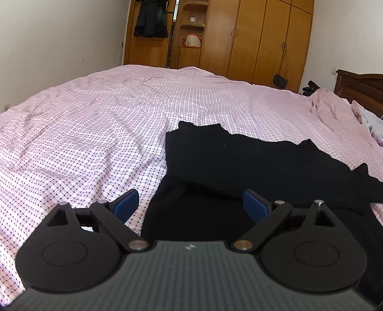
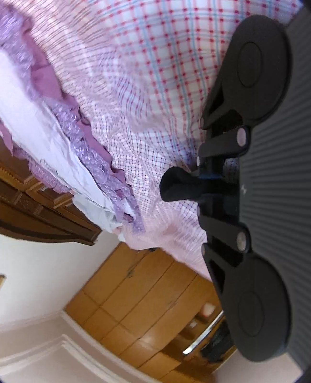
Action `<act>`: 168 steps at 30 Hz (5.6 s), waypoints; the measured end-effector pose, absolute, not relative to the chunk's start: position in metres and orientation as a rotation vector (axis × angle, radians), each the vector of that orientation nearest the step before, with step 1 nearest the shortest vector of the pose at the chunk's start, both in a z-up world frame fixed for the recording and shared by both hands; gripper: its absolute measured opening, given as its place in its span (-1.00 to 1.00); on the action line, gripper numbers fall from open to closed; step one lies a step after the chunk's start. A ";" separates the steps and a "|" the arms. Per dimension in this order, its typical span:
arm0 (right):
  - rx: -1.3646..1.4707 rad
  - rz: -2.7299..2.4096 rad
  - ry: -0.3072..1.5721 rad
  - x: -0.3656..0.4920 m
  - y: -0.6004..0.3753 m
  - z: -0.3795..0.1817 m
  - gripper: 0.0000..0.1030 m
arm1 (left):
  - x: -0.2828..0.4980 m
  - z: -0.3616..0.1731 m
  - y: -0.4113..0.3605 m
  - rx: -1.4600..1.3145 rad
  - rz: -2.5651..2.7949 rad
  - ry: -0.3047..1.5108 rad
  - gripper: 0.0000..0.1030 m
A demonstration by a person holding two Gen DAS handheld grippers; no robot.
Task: Fold small clothes
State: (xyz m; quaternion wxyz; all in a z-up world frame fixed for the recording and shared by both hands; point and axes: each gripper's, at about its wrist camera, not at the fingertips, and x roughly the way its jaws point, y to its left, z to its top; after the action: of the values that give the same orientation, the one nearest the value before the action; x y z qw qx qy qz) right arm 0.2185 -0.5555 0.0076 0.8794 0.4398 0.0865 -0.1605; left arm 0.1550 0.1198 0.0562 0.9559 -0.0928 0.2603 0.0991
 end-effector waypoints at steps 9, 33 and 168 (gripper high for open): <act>0.631 -0.335 0.287 0.239 -0.522 0.031 -0.76 | 0.158 0.056 0.121 -0.186 0.215 0.530 0.86; 0.074 -0.210 0.292 0.265 -0.374 0.099 -0.78 | 0.170 0.061 0.119 -0.172 0.204 0.517 0.86; 0.248 0.607 0.498 0.243 0.029 0.135 0.60 | 0.180 0.083 0.190 -0.259 0.233 0.584 0.95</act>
State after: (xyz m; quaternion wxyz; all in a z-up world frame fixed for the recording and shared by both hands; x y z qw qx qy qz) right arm 0.2429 0.0293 0.1352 0.9164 0.1206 0.2423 0.2948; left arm 0.1801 0.1903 0.0830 0.9428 -0.1268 0.2865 0.1141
